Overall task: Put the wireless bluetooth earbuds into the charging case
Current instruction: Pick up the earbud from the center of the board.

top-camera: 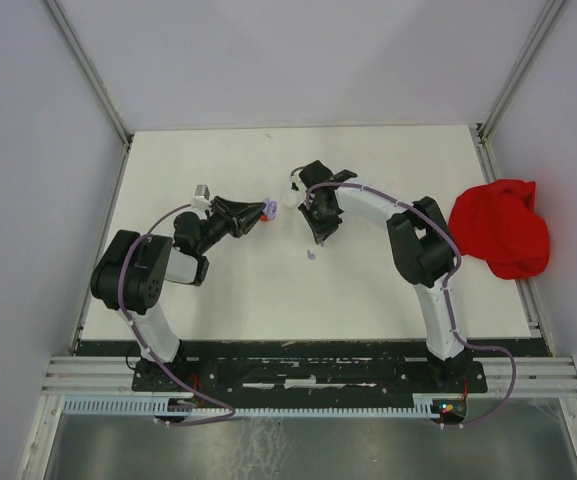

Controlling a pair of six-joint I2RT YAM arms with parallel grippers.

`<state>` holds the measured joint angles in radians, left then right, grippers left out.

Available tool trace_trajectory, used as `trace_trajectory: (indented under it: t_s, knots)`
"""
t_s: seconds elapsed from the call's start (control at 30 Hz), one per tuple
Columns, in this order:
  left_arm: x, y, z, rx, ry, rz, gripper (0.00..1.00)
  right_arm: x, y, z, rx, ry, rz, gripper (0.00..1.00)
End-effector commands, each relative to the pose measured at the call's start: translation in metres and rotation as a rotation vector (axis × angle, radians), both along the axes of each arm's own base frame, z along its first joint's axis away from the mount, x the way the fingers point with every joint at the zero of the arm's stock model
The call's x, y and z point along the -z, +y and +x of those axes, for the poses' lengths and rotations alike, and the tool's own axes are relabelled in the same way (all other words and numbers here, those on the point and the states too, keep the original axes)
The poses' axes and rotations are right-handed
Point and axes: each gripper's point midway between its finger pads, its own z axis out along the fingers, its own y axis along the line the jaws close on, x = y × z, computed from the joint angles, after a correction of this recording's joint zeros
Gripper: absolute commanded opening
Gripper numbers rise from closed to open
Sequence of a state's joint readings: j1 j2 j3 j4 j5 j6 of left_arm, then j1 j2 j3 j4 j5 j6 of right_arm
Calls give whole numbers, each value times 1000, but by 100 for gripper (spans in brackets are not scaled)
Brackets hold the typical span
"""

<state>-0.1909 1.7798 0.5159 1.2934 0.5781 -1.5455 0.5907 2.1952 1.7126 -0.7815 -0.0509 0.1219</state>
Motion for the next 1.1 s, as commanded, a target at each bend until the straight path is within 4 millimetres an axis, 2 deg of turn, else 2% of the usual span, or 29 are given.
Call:
trace_trajectory:
  t_s: [0.0, 0.57, 0.67, 0.83, 0.97, 1.0, 1.07]
  knots:
    - [-10, 2, -2, 8, -28, -39, 3, -6, 3, 10, -10, -34, 8, 9]
    - [-12, 1, -3, 11, -30, -42, 3, -9, 3, 12, -5, -49, 10, 7]
    - [-12, 2, -3, 11, -29, -42, 3, -15, 3, 19, 12, -90, 17, 6]
    - [-9, 2, -3, 10, -19, -45, 3, -42, 9, 33, 43, -228, 96, 5]
    - [-6, 1, -4, 13, -2, -50, 3, -86, 16, 46, 52, -401, 212, 3]
    - [-5, 0, -4, 17, 4, -51, 3, -91, 15, 44, 54, -434, 235, 3]
    - [-2, 0, -5, 19, 17, -58, 3, -119, 16, 46, 58, -544, 311, 3]
